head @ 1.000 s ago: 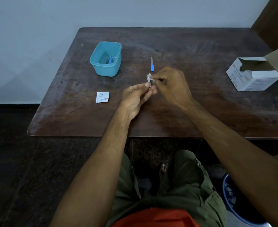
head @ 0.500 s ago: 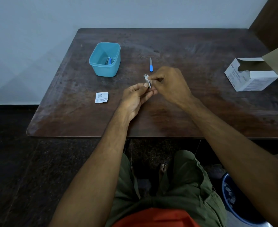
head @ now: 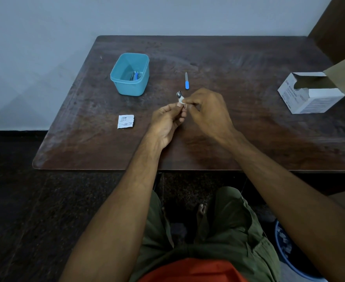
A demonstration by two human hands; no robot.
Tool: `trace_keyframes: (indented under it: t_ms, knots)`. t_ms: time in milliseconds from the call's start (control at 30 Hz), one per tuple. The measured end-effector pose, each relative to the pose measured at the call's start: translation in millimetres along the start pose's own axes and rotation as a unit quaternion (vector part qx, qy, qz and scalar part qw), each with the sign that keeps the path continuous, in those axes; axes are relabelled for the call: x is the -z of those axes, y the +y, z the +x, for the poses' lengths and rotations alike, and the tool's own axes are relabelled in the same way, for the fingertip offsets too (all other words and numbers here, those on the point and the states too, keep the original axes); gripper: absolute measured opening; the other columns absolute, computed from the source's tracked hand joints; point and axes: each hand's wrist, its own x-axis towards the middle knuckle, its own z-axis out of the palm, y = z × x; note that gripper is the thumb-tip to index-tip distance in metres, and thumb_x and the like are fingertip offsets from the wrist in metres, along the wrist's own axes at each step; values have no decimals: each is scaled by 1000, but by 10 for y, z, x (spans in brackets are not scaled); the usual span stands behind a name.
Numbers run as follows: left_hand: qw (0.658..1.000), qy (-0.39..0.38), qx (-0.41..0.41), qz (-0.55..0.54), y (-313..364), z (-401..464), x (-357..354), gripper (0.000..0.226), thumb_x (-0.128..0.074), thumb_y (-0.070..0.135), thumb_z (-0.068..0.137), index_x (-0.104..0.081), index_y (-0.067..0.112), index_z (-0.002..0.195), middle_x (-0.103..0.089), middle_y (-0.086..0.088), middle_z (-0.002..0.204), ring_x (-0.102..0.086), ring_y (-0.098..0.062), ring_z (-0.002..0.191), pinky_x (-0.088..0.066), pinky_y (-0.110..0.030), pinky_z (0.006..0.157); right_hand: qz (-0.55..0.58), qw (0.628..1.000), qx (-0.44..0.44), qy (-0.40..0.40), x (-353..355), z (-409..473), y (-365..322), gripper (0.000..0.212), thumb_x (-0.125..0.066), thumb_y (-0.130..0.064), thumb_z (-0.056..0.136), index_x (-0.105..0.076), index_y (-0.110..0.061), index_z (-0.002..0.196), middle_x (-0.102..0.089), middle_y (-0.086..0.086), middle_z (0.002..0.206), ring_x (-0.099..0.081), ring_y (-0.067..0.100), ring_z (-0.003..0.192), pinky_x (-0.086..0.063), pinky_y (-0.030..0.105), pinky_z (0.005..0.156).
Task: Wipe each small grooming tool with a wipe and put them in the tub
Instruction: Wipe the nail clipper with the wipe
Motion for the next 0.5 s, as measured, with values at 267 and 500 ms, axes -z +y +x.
trace_keyframes:
  t_ms: [267,500]
  knots:
    - [1000,16,-5,-21,2,-3,-4,22,-48,-5,94,-66,3,85,-65,-2,63,-57,-4,54,-50,-13,57,-4,1000,5,8,-38,-179,-27,20,-58,-10,84,-75,-10,94,-66,6,87,-61,22,79,-51,36,70]
    - [1000,16,-1,-23,17,-22,-25,18,-52,1,95,-66,2,84,-65,-1,64,-57,-5,56,-51,-14,59,-12,1000,13,13,-21,-54,-27,21,-58,-4,83,-75,-8,94,-67,8,89,-63,25,83,-52,40,75]
